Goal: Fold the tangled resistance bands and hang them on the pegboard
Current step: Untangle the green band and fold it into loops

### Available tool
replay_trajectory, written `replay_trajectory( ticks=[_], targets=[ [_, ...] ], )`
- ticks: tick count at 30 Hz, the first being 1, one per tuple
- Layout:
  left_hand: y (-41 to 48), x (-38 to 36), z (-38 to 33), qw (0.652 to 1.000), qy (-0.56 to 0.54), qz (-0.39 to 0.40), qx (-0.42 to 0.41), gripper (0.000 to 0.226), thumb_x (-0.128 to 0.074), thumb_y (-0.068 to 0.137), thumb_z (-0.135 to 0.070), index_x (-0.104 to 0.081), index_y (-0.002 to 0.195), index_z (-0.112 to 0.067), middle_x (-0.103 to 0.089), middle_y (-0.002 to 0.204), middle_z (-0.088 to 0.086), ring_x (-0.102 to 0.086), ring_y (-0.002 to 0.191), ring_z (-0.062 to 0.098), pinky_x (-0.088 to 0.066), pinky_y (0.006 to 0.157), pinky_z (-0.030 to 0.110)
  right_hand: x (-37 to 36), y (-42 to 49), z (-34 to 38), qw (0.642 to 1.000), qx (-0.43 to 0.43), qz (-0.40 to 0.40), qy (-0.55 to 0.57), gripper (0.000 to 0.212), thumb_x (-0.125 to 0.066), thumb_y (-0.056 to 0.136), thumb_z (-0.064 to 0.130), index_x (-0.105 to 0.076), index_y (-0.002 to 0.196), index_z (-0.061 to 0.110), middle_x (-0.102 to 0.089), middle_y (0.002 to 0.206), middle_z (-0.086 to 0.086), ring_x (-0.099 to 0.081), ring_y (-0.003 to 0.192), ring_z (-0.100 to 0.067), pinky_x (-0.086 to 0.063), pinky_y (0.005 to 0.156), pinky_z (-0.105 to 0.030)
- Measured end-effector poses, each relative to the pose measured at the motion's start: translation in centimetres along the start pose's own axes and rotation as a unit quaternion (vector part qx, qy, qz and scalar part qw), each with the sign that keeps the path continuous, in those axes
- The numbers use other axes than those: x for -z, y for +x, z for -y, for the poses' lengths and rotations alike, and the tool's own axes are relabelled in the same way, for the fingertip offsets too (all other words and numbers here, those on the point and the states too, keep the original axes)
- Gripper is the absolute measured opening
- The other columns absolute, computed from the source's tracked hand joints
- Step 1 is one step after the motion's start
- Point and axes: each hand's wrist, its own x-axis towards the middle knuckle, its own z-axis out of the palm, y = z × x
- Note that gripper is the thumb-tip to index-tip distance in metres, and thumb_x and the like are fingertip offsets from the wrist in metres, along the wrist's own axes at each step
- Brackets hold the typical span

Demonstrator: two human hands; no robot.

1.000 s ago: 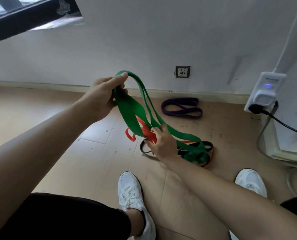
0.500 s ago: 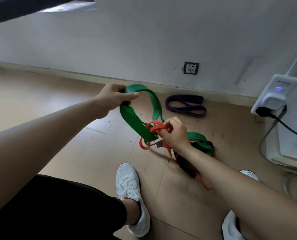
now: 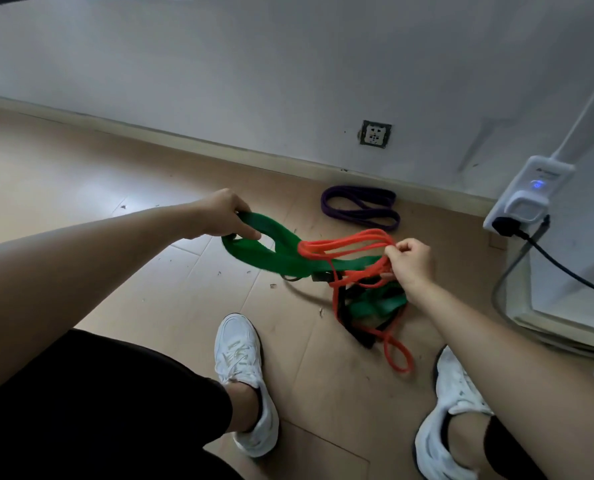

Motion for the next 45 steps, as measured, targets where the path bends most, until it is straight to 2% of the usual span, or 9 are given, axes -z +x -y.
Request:
replay_trajectory(
  ticks=[5, 10, 16, 18, 20, 24, 29, 35, 45],
  targets=[
    [-0.8, 0.2, 0.6, 0.999, -0.008, -0.011, -0.043, 0.020, -0.083, 0.083, -0.028, -0.073, 0.086, -0.010, -0.060, 0.069, 0.003, -0.054, 0.062, 0.016, -0.041, 0.059, 0.026, 2.7, 0.9, -5.7, 0.976, 0.010, 0.099, -0.196, 0.011, -0.071, 0.079, 0.007, -0.064, 0.076, 0.015, -0.071, 0.071, -0.007, -0.072, 0.058, -0.026, -0.060, 0.056, -0.036],
    [-0.7, -0.1, 0.5, 0.995, 0.017, -0.034, -0.090, 0.017, -0.082, 0.084, -0.032, -0.071, 0.084, -0.020, -0.053, 0.062, 0.000, -0.046, 0.053, 0.015, -0.037, 0.055, 0.030, 1.6, -1.8, -5.4, 0.844, 0.133, 0.269, -0.445, 0.016, -0.076, 0.072, 0.033, -0.065, 0.077, 0.022, -0.065, 0.076, 0.004, -0.065, 0.077, -0.023, -0.052, 0.067, -0.033],
    [-0.4, 0.5, -0.5, 0.990, -0.003, -0.076, -0.122, 0.013, -0.081, 0.084, -0.028, -0.074, 0.090, -0.020, -0.060, 0.070, 0.001, -0.051, 0.060, 0.017, -0.041, 0.054, 0.030, -1.0, -5.0, -2.9, 0.724, 0.195, 0.429, -0.504, 0.024, -0.076, 0.077, 0.046, -0.076, 0.094, 0.028, -0.074, 0.091, 0.006, -0.067, 0.085, -0.015, -0.057, 0.078, -0.032],
    [-0.5, 0.7, -1.1, 0.987, -0.021, -0.082, -0.140, 0.014, -0.081, 0.083, -0.030, -0.074, 0.091, -0.020, -0.061, 0.071, 0.000, -0.053, 0.061, 0.015, -0.042, 0.058, 0.029, -1.2, -5.3, -0.4, 0.737, 0.189, 0.452, -0.466, 0.037, -0.076, 0.072, 0.063, -0.079, 0.088, 0.030, -0.075, 0.081, 0.010, -0.067, 0.074, -0.007, -0.058, 0.076, -0.031],
    [-0.7, 0.8, -1.8, 0.983, -0.040, -0.074, -0.161, 0.012, -0.081, 0.084, -0.029, -0.074, 0.089, -0.021, -0.059, 0.064, -0.010, -0.051, 0.058, 0.008, -0.041, 0.057, 0.025, -1.4, -4.9, 2.7, 0.814, 0.223, 0.368, -0.392, 0.052, -0.066, 0.062, 0.078, -0.078, 0.083, 0.033, -0.074, 0.077, 0.013, -0.068, 0.075, -0.005, -0.059, 0.076, -0.032],
    [-1.4, 1.4, -3.4, 0.973, -0.056, -0.070, -0.211, 0.010, -0.081, 0.084, -0.029, -0.071, 0.082, -0.033, -0.056, 0.058, -0.012, -0.049, 0.054, 0.008, -0.043, 0.056, 0.029, -1.1, -4.6, 9.5, 0.915, 0.323, 0.171, -0.172, 0.047, -0.082, 0.064, 0.060, -0.069, 0.096, 0.028, -0.069, 0.089, 0.010, -0.064, 0.080, -0.008, -0.056, 0.076, -0.030],
    [-2.5, 2.7, -5.7, 0.954, -0.131, -0.059, -0.264, 0.014, -0.081, 0.084, -0.025, -0.074, 0.091, -0.016, -0.054, 0.065, 0.001, -0.048, 0.059, 0.014, -0.038, 0.056, 0.029, -1.0, -5.3, 16.3, 0.860, 0.372, 0.290, -0.192, 0.099, -0.088, 0.066, 0.054, -0.040, 0.149, 0.030, -0.055, 0.137, 0.007, -0.050, 0.125, -0.012, -0.043, 0.104, -0.029],
    [-3.7, 5.3, -7.9, 0.910, -0.254, -0.046, -0.325, 0.030, -0.080, 0.082, -0.024, -0.073, 0.108, -0.010, -0.069, 0.085, 0.010, -0.064, 0.076, 0.026, -0.051, 0.066, 0.032, 0.8, -4.0, 21.7, 0.853, 0.372, 0.346, -0.120, 0.027, -0.082, 0.083, 0.023, -0.069, 0.104, 0.015, -0.070, 0.087, 0.005, -0.067, 0.082, -0.010, -0.056, 0.084, -0.038],
    [-3.2, 6.0, -10.0, 0.937, -0.212, -0.050, -0.272, 0.031, -0.074, 0.081, -0.040, -0.071, 0.104, -0.020, -0.067, 0.075, -0.006, -0.065, 0.074, 0.018, -0.053, 0.070, 0.031, 7.4, -3.7, 30.2, 0.865, 0.353, 0.356, -0.019, 0.005, -0.071, 0.090, 0.007, -0.066, 0.089, 0.009, -0.056, 0.071, 0.002, -0.056, 0.062, -0.011, -0.050, 0.065, -0.028]
  ],
)
